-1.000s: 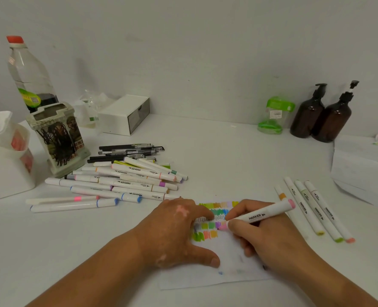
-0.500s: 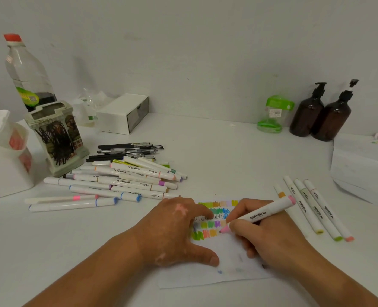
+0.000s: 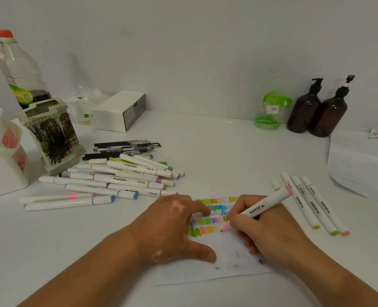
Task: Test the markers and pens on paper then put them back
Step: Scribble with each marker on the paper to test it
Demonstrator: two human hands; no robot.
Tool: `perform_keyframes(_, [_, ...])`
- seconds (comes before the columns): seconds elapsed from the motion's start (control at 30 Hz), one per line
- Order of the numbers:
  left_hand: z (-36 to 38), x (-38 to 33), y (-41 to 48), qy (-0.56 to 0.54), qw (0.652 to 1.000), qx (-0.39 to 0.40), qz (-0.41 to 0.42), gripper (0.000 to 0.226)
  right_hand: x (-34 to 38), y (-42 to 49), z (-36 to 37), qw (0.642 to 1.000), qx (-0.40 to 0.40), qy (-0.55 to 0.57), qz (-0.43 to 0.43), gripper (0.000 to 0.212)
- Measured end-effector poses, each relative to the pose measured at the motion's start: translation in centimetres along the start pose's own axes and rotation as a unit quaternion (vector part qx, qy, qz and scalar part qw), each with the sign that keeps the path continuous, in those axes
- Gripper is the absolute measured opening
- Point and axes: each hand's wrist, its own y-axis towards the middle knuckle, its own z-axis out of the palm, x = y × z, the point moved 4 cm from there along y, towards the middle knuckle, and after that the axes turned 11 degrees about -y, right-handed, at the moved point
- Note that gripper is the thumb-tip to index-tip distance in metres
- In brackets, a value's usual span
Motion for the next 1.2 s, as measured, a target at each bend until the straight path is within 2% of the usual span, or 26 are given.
perform_keyframes(1.2, [-0.02,0.07,-0.05,0.003,1.0,0.004,0.005,0.094,-0.27,0.2,0.16,1.0,0.005,0.005,-0.027,0.006])
